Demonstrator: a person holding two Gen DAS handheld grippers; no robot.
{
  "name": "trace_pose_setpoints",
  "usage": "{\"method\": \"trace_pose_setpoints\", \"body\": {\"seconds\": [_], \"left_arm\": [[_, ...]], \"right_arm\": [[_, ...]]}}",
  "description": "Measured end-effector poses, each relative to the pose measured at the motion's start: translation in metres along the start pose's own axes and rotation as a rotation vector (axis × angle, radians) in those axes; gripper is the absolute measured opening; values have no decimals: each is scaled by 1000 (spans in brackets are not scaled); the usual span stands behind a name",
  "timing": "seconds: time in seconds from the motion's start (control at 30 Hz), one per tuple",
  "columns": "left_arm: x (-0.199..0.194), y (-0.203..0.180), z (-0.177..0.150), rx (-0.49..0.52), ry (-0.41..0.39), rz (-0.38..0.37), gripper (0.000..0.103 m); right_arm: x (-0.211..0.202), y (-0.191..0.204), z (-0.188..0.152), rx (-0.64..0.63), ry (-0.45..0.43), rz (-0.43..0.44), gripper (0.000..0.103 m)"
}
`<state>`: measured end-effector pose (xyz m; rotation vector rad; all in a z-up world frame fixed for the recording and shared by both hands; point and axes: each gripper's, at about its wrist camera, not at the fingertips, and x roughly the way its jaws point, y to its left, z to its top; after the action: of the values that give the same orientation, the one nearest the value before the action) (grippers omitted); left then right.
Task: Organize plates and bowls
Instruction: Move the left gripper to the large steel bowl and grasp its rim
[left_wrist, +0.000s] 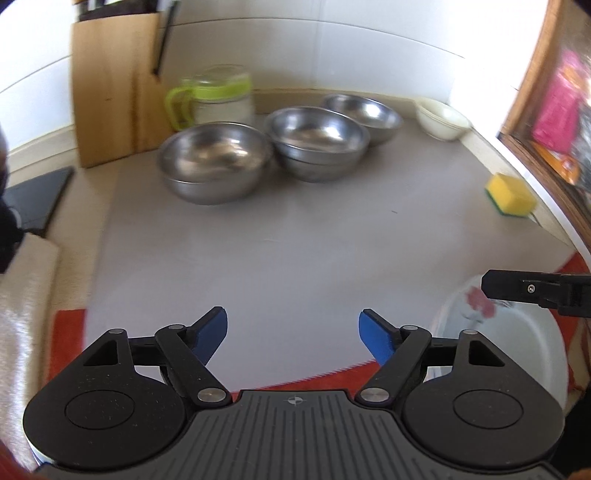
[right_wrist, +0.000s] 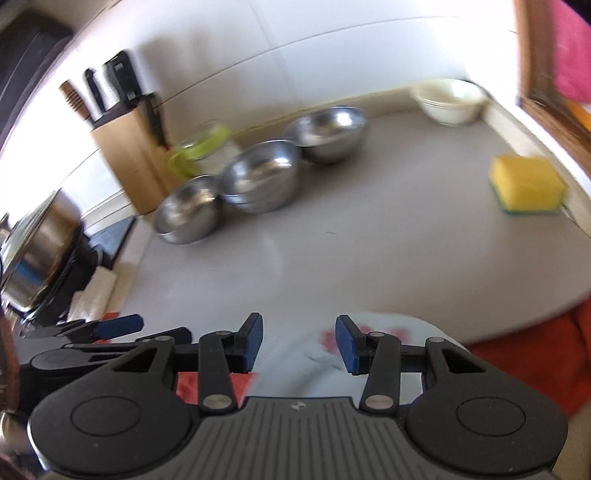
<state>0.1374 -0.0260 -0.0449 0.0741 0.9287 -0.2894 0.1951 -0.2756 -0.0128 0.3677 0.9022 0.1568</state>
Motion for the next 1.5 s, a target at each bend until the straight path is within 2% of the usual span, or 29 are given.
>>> {"method": "trace_pose_setpoints", "body": {"seconds": [0.33, 0.6, 1.0, 1.2, 1.5], "left_arm": [[-2, 50, 29, -77, -50, 127, 84], [13, 70, 55, -104, -70, 181, 86], [58, 75, 99, -88, -51, 181, 86], [73, 79, 108, -65, -34, 176, 86], [91, 89, 115, -61, -6, 154, 86]], "right_arm": [[48, 69, 54, -166, 17, 73, 46], [98, 93, 83, -174, 60, 77, 46], [147, 89, 109, -101, 105, 91, 47], [158, 88, 113, -53, 131, 115, 47], [171, 89, 114, -13, 141, 91, 47]]}}
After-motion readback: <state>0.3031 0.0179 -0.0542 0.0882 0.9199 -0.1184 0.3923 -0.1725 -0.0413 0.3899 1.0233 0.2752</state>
